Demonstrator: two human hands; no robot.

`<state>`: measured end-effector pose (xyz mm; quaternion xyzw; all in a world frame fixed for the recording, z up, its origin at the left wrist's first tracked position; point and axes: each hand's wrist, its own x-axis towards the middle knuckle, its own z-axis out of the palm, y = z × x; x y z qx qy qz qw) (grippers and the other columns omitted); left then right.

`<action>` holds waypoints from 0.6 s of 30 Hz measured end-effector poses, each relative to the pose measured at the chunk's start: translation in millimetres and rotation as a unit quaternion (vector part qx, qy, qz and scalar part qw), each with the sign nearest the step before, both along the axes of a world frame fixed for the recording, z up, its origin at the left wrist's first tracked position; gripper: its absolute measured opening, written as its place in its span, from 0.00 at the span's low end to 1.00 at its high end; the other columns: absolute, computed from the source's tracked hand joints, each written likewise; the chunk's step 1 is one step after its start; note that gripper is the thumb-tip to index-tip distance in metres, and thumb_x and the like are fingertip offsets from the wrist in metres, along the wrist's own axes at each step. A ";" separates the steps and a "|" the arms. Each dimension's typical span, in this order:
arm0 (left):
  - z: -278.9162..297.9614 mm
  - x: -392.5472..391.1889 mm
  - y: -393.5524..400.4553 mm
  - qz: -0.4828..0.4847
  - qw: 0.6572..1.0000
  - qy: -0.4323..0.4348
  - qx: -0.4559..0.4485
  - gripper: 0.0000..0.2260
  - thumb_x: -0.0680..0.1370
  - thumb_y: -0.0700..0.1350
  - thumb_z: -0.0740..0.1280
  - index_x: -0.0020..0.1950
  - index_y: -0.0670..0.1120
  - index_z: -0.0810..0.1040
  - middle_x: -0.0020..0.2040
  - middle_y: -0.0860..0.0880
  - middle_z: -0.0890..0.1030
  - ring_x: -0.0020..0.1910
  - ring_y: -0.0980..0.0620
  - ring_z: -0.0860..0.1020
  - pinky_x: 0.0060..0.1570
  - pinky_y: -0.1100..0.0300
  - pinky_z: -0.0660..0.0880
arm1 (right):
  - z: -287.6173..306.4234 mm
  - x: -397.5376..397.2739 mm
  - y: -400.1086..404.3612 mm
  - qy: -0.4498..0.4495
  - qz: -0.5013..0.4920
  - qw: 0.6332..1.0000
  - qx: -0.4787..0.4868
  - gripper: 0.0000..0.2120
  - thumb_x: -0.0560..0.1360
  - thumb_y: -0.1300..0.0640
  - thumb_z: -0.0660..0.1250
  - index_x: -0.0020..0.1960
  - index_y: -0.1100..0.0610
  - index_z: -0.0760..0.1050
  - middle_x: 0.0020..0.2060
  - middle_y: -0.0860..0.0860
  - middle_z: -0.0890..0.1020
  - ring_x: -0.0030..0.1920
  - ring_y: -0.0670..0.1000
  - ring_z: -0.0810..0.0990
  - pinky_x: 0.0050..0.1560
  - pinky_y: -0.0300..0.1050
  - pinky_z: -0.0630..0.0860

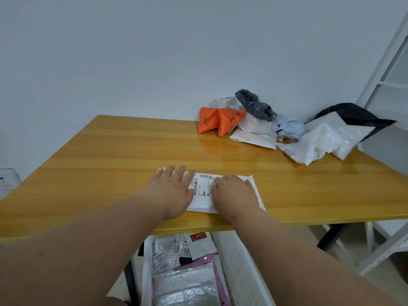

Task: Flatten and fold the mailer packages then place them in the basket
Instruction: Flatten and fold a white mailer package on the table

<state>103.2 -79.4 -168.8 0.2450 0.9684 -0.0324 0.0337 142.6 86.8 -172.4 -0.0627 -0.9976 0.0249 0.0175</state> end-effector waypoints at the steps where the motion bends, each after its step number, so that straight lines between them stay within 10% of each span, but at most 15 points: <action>1: -2.0 -1.6 0.3 -0.004 1.000 0.003 -0.005 0.27 0.83 0.58 0.43 0.80 0.52 0.38 0.81 0.48 0.43 0.79 0.45 0.43 0.77 0.47 0.43 | -2.8 0.5 -0.1 0.002 -0.001 1.000 -0.010 0.21 0.83 0.50 0.46 0.73 0.53 0.65 0.71 0.51 0.70 0.75 0.55 0.61 0.75 0.60 0.55; 8: 5.3 -5.6 3.4 -0.001 1.000 -0.006 -0.028 0.28 0.82 0.61 0.43 0.81 0.53 0.45 0.81 0.49 0.51 0.79 0.45 0.51 0.76 0.47 0.51 | -8.7 6.8 2.7 0.023 0.017 0.999 -0.023 0.24 0.84 0.48 0.44 0.76 0.53 0.62 0.75 0.50 0.65 0.77 0.52 0.56 0.77 0.59 0.50; 13: 22.0 -8.0 15.6 0.027 1.000 -0.003 -0.015 0.26 0.82 0.61 0.43 0.71 0.54 0.71 0.68 0.47 0.72 0.66 0.43 0.68 0.64 0.48 0.68 | -2.8 6.5 2.5 0.010 0.018 0.999 -0.034 0.22 0.83 0.49 0.45 0.72 0.54 0.67 0.70 0.52 0.72 0.75 0.53 0.62 0.76 0.58 0.54; 18: 21.5 -8.4 24.1 0.022 0.999 0.041 -0.008 0.25 0.82 0.61 0.47 0.53 0.50 0.80 0.52 0.48 0.73 0.58 0.45 0.68 0.57 0.51 0.68 | 3.9 3.0 14.0 0.033 -0.013 0.989 -0.146 0.16 0.83 0.49 0.50 0.59 0.56 0.73 0.53 0.54 0.79 0.52 0.54 0.75 0.51 0.48 0.71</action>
